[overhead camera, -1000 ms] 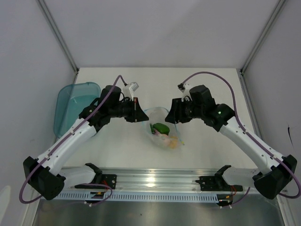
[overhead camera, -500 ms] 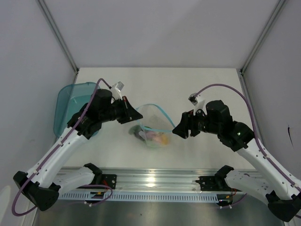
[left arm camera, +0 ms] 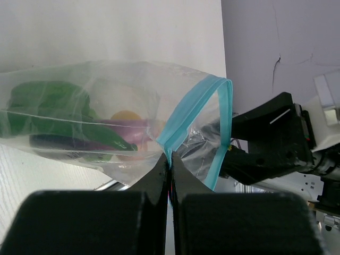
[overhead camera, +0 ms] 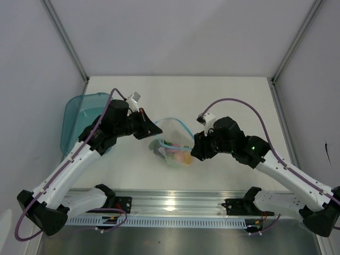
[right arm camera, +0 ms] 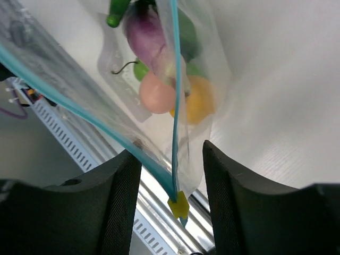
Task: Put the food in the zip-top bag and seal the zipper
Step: Zip the zipper food storage bag at the center of the board.
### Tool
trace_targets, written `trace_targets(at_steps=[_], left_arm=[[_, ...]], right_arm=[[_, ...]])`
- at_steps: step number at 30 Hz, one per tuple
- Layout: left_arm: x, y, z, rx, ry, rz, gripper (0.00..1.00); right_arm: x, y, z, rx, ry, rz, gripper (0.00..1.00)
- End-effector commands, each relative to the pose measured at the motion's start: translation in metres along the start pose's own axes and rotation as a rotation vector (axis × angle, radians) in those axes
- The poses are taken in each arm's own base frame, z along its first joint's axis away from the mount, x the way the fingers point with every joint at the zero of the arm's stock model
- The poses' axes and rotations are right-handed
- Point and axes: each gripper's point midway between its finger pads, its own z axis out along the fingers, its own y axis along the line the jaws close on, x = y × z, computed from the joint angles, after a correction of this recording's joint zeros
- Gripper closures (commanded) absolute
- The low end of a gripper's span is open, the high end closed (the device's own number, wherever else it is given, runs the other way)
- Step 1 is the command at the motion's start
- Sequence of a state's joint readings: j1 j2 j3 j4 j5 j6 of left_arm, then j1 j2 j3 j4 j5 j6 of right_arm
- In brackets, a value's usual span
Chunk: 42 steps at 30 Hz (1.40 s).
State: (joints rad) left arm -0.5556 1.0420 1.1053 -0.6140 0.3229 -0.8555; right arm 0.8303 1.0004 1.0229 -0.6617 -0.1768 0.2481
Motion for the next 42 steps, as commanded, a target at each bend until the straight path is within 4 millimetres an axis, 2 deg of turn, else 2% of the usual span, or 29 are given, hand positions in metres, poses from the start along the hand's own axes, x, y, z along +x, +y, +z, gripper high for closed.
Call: trace_targets(at_steps=[1, 4, 6, 7, 8, 9, 11, 12, 13, 14, 15, 16, 18, 19, 20, 22, 23, 24, 28, 35, 36, 37, 38, 39, 42], left_arm=[[-0.007, -0.014, -0.005, 0.057, -0.016, 0.011, 1.00], [-0.008, -0.011, -0.005, 0.067, -0.020, 0.029, 0.99], [-0.008, -0.012, -0.006, 0.090, -0.019, 0.063, 0.99], [-0.008, -0.010, -0.006, 0.104, -0.018, 0.094, 0.99], [-0.007, -0.008, -0.005, 0.100, -0.014, 0.092, 0.99], [-0.009, -0.007, -0.006, 0.110, -0.031, 0.131, 0.99], [-0.007, 0.000, -0.005, 0.116, -0.043, 0.212, 0.99], [-0.011, -0.009, -0.012, 0.158, -0.080, 0.264, 0.88], [-0.011, -0.011, -0.015, 0.176, -0.097, 0.306, 0.79], [-0.008, -0.004, -0.016, 0.176, -0.110, 0.361, 0.71], [-0.013, -0.009, -0.020, 0.194, -0.157, 0.400, 0.62], [-0.017, -0.013, -0.033, 0.208, -0.215, 0.442, 0.57], [-0.022, -0.015, -0.045, 0.211, -0.283, 0.540, 0.47], [-0.027, -0.020, -0.061, 0.215, -0.353, 0.612, 0.41], [-0.029, -0.024, -0.069, 0.229, -0.388, 0.656, 0.21], [-0.026, -0.045, -0.087, 0.329, -0.442, 0.772, 0.06], [-0.023, -0.052, -0.091, 0.363, -0.446, 0.845, 0.00], [-0.021, -0.066, -0.101, 0.411, -0.450, 0.890, 0.01], [0.003, -0.103, -0.111, 0.665, -0.397, 1.067, 0.01], [0.027, -0.131, -0.110, 0.963, -0.361, 1.269, 0.00], [0.036, -0.126, -0.097, 1.002, -0.261, 1.264, 0.00], [0.039, -0.125, -0.090, 1.016, -0.235, 1.302, 0.00], [0.039, -0.139, -0.095, 1.043, -0.248, 1.356, 0.00], [0.040, -0.133, -0.078, 1.016, -0.204, 1.344, 0.01], [0.039, -0.136, -0.064, 1.030, -0.208, 1.395, 0.01]], right_arm=[[-0.006, -0.018, 0.007, 0.095, -0.020, -0.038, 0.49], [-0.009, -0.024, 0.008, 0.132, -0.033, -0.050, 0.53], [-0.013, -0.026, 0.007, 0.147, -0.046, -0.055, 0.68], [-0.016, -0.027, 0.005, 0.152, -0.052, -0.055, 0.84], [-0.017, -0.026, 0.004, 0.154, -0.055, -0.056, 0.93], [-0.023, -0.025, 0.001, 0.152, -0.068, -0.063, 1.00], [-0.027, -0.018, -0.002, 0.122, -0.076, -0.073, 1.00], [-0.031, -0.010, -0.004, 0.082, -0.079, -0.090, 1.00], [-0.033, -0.007, -0.005, 0.066, -0.084, -0.099, 1.00], [-0.033, -0.004, -0.006, 0.049, -0.079, -0.109, 1.00], [-0.035, -0.002, -0.007, 0.036, -0.078, -0.116, 1.00], [-0.037, 0.003, -0.006, 0.010, -0.067, -0.135, 1.00], [-0.035, 0.004, -0.006, -0.005, -0.041, -0.148, 1.00], [-0.034, 0.006, -0.004, -0.024, -0.014, -0.163, 1.00], [-0.032, 0.008, -0.004, -0.039, 0.002, -0.169, 1.00], [-0.030, 0.012, -0.004, -0.082, 0.044, -0.189, 1.00], [-0.026, 0.021, -0.005, -0.135, 0.066, -0.195, 1.00], [-0.025, 0.025, -0.006, -0.163, 0.072, -0.205, 1.00], [-0.022, 0.040, -0.012, -0.249, 0.118, -0.200, 1.00], [-0.024, 0.056, -0.026, -0.322, 0.107, -0.209, 1.00], [-0.024, 0.057, -0.029, -0.323, 0.100, -0.211, 1.00], [-0.024, 0.058, -0.030, -0.335, 0.097, -0.212, 1.00], [-0.023, 0.059, -0.030, -0.344, 0.100, -0.211, 1.00], [-0.021, 0.060, -0.030, -0.353, 0.103, -0.210, 1.00], [-0.019, 0.064, -0.031, -0.376, 0.104, -0.210, 1.00]])
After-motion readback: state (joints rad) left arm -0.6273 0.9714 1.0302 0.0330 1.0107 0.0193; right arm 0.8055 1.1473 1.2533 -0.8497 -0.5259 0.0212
